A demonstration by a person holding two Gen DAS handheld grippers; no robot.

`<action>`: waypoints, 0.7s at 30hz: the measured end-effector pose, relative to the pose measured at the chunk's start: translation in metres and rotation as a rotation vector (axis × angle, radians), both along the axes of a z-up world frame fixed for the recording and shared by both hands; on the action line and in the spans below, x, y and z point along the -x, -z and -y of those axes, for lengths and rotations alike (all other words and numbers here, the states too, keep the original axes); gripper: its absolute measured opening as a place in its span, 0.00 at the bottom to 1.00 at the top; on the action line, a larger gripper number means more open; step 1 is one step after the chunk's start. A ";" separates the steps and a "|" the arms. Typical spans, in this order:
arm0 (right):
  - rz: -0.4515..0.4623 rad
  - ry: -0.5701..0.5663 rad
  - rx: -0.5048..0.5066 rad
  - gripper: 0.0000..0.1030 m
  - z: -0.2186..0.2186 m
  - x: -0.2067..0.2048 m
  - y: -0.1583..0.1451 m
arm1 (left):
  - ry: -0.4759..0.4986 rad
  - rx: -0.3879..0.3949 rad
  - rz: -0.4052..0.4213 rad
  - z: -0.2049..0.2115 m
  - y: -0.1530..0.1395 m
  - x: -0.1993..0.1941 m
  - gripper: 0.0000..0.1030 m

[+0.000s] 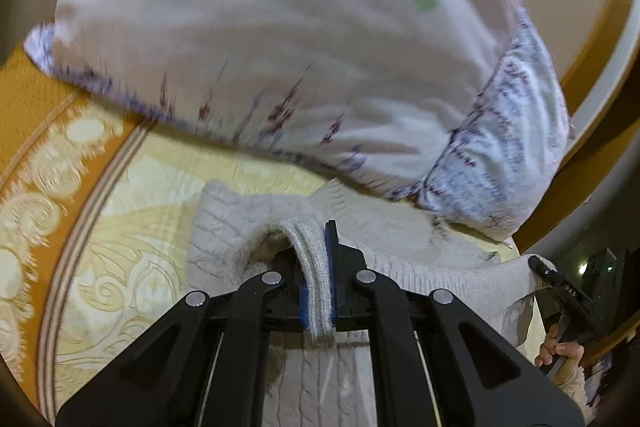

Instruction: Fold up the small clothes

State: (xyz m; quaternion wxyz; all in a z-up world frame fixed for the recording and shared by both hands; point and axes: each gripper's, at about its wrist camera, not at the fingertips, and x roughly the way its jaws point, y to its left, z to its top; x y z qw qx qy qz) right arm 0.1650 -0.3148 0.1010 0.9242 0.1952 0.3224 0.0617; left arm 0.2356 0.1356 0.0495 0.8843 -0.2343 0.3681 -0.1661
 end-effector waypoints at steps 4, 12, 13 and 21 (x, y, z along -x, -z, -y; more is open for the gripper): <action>-0.109 0.024 -0.043 0.06 0.007 -0.022 0.025 | -0.002 0.048 -0.071 -0.004 0.019 -0.016 0.06; -0.168 0.065 -0.190 0.42 0.020 -0.056 0.041 | 0.004 0.168 -0.148 -0.007 0.032 -0.039 0.07; -0.152 0.083 -0.195 0.53 0.022 -0.059 0.040 | 0.007 0.187 -0.158 -0.007 0.033 -0.042 0.10; -0.115 0.100 -0.140 0.55 0.029 -0.041 0.024 | -0.016 0.193 -0.056 -0.013 0.007 -0.035 0.59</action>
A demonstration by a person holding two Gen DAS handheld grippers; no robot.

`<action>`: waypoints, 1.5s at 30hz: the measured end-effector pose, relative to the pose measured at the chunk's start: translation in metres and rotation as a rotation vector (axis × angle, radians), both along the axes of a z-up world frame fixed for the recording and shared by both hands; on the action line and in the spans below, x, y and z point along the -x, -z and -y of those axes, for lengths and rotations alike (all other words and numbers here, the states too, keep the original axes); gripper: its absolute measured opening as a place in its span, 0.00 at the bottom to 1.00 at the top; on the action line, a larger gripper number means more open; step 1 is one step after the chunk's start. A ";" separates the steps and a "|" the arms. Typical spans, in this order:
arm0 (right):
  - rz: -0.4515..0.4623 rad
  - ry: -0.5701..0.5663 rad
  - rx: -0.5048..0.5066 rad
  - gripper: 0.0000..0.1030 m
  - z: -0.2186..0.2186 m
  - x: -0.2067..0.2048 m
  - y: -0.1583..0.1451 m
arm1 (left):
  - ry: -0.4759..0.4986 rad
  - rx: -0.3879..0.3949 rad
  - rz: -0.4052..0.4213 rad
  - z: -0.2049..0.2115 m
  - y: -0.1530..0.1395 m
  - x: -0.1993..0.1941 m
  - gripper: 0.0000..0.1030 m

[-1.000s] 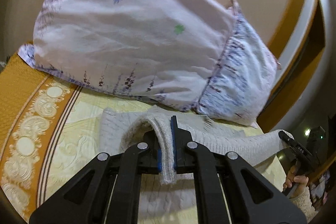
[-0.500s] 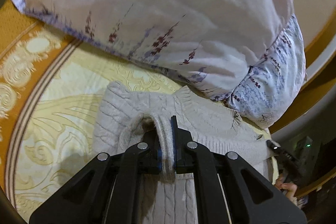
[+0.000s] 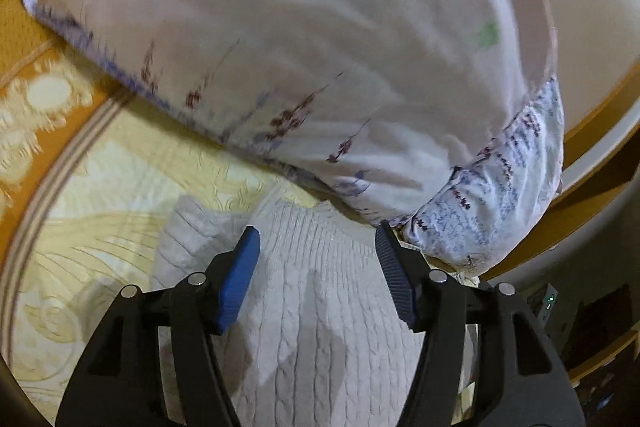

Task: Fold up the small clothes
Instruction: 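Fold the side edge over onto the sweater with both grippers and release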

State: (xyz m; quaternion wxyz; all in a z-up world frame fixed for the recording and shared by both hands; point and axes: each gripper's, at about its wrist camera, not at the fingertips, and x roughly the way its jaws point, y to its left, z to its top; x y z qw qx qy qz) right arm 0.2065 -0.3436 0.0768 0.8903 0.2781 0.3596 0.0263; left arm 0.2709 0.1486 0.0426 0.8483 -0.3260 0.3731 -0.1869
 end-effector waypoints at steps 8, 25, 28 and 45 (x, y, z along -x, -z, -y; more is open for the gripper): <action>-0.056 -0.006 0.057 0.42 0.020 0.058 0.005 | 0.005 -0.218 0.029 -0.002 -0.005 0.049 0.56; -0.044 -0.040 0.149 0.09 -0.001 0.094 0.010 | 0.021 -0.315 -0.031 0.000 0.025 0.090 0.08; -0.004 -0.021 0.153 0.09 -0.002 0.103 -0.002 | 0.015 -0.286 -0.032 -0.006 0.024 0.094 0.08; -0.147 0.042 0.253 0.09 -0.018 0.118 0.029 | 0.021 -0.256 -0.040 -0.013 0.034 0.104 0.08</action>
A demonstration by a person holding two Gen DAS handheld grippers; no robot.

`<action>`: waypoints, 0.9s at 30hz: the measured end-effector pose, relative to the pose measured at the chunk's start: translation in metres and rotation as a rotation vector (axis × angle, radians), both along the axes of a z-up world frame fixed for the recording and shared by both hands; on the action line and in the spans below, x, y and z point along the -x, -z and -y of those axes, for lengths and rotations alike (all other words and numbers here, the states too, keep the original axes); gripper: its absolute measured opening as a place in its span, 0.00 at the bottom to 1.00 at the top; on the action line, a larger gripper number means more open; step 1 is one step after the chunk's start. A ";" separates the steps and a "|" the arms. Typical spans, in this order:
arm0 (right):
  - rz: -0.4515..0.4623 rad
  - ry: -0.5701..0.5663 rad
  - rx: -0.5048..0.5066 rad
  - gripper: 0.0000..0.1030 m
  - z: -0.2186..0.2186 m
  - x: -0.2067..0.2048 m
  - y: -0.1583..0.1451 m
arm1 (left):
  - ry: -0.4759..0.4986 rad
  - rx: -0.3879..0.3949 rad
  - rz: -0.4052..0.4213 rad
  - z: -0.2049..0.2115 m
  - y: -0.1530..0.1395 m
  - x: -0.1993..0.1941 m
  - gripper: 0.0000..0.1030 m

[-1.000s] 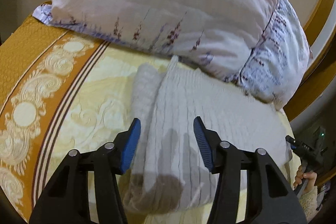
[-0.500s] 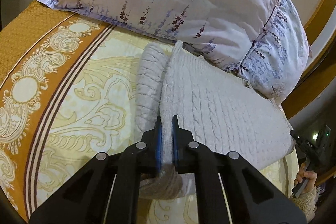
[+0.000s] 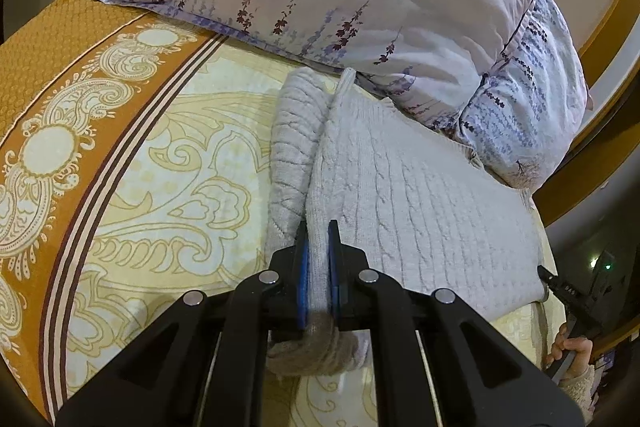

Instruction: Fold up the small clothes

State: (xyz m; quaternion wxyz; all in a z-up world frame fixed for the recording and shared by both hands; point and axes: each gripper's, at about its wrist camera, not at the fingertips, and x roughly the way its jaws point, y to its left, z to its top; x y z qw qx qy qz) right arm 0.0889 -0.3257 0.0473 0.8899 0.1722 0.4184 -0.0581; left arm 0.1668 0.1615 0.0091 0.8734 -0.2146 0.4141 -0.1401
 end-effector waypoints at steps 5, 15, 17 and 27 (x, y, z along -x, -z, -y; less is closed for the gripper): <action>-0.009 0.006 0.014 0.10 -0.003 -0.001 0.002 | -0.002 0.014 0.002 -0.001 0.001 0.001 0.08; 0.113 -0.074 0.028 0.49 -0.032 -0.013 -0.043 | -0.063 0.105 0.040 -0.027 -0.020 0.004 0.59; 0.114 -0.159 0.041 0.50 -0.059 -0.025 -0.046 | -0.055 0.128 0.027 -0.031 -0.020 -0.004 0.62; 0.059 -0.425 0.122 0.55 -0.178 -0.089 -0.042 | -0.017 0.123 -0.083 -0.017 -0.004 -0.041 0.67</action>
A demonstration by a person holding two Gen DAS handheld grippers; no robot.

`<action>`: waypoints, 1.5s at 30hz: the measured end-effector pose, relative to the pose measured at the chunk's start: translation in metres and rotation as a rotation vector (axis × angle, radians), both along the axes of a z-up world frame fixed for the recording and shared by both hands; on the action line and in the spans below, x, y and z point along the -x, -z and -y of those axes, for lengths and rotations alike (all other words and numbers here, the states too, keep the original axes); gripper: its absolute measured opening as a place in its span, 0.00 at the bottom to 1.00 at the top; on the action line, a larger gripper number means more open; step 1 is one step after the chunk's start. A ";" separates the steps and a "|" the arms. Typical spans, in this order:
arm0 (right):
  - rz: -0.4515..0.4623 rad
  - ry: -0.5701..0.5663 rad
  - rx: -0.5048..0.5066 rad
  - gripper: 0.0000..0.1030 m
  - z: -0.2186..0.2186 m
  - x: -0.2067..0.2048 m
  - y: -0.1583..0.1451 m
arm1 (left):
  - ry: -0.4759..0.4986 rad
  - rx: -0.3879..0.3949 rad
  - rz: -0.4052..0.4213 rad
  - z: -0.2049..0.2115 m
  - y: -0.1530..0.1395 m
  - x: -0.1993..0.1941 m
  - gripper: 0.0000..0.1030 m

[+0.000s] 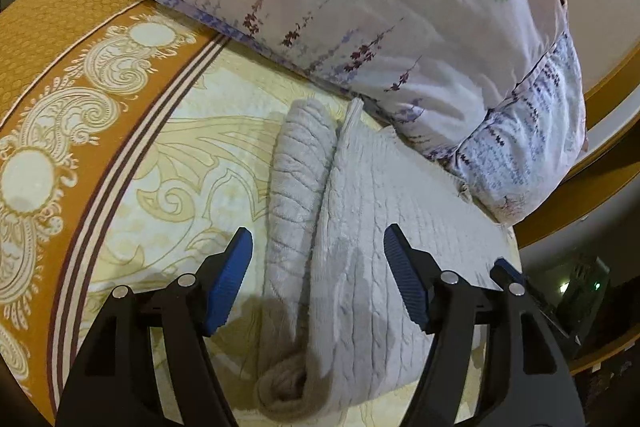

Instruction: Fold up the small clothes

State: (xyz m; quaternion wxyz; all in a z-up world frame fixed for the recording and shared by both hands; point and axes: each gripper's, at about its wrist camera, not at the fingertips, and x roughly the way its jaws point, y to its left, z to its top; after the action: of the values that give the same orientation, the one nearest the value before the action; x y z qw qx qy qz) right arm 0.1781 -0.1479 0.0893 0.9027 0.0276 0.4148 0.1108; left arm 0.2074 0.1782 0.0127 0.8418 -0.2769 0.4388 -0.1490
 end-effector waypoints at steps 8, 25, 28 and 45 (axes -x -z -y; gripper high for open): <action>-0.010 0.009 0.136 0.59 -0.021 -0.008 0.021 | 0.007 -0.032 0.015 0.013 0.003 -0.005 0.66; 0.006 0.009 0.114 0.61 -0.018 -0.009 0.023 | -0.061 -0.190 0.019 0.035 0.003 -0.004 0.47; 0.006 0.013 0.108 0.61 -0.018 -0.008 0.023 | -0.039 -0.070 0.009 0.028 0.006 -0.004 0.21; -0.005 0.013 0.035 0.60 -0.006 -0.004 0.020 | 0.081 0.095 0.151 0.077 -0.061 -0.008 0.13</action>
State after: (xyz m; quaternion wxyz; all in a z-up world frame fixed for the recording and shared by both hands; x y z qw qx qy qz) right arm 0.1820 -0.1415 0.0692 0.9027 0.0148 0.4188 0.0978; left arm 0.2149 0.1015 0.0736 0.8518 -0.2865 0.3772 -0.2239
